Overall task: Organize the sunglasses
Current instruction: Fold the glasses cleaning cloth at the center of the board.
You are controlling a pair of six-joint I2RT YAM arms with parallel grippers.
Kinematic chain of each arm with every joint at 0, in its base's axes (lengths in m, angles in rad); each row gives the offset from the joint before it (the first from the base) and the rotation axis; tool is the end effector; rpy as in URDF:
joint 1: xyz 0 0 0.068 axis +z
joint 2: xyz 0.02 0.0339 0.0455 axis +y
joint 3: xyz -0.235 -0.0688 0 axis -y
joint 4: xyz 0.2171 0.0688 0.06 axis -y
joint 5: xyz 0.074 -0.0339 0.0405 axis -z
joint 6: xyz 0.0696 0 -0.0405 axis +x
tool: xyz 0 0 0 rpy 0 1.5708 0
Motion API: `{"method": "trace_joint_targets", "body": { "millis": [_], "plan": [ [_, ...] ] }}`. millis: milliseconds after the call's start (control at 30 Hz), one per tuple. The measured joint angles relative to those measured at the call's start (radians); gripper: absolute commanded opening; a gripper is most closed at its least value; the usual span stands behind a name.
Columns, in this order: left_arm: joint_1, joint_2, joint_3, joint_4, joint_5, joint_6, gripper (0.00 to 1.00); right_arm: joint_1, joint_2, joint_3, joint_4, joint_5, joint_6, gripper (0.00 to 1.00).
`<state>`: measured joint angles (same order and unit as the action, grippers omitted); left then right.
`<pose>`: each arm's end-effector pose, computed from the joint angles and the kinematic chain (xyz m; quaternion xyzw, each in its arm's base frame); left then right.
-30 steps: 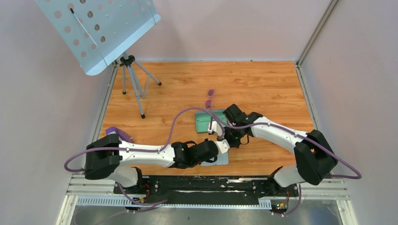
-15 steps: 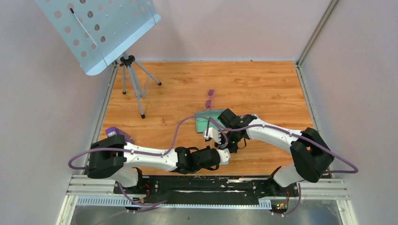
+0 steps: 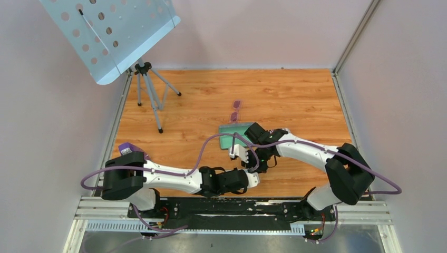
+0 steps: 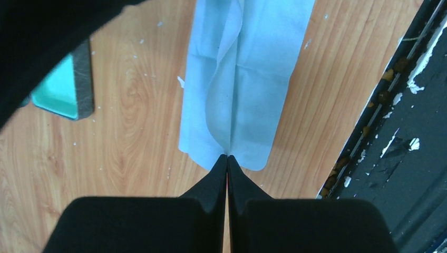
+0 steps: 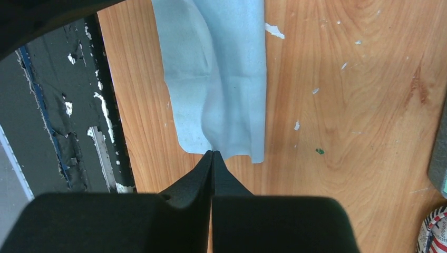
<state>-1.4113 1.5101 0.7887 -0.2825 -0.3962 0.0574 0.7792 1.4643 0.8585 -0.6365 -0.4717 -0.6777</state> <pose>0.0714 -0.2748 0.1332 0.5899 0.7356 -0.0245 0.3321 0.1567 0.1993 0.1441 -0.6671 0.6903 0.2383 0.1471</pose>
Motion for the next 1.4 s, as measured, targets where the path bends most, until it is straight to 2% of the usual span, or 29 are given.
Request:
{"method": "trace_joint_targets", "body": {
  "millis": [267, 633, 1133, 1400],
  "plan": [
    [-0.005, 0.066, 0.009, -0.022, 0.019, 0.007, 0.00, 0.000, 0.022, -0.006, -0.016, -0.016, -0.008, 0.00],
    [-0.006, 0.071, 0.014, -0.036, 0.027, 0.015, 0.01, 0.001, 0.050, -0.007, -0.021, -0.045, -0.023, 0.00],
    [-0.017, 0.071, 0.014, -0.037, 0.036, 0.022, 0.11, 0.002, 0.058, -0.007, -0.039, -0.053, -0.027, 0.01],
    [-0.020, 0.071, 0.014, -0.040, 0.037, 0.022, 0.13, 0.003, 0.081, -0.007, -0.042, -0.053, -0.028, 0.12]
  ]
}}
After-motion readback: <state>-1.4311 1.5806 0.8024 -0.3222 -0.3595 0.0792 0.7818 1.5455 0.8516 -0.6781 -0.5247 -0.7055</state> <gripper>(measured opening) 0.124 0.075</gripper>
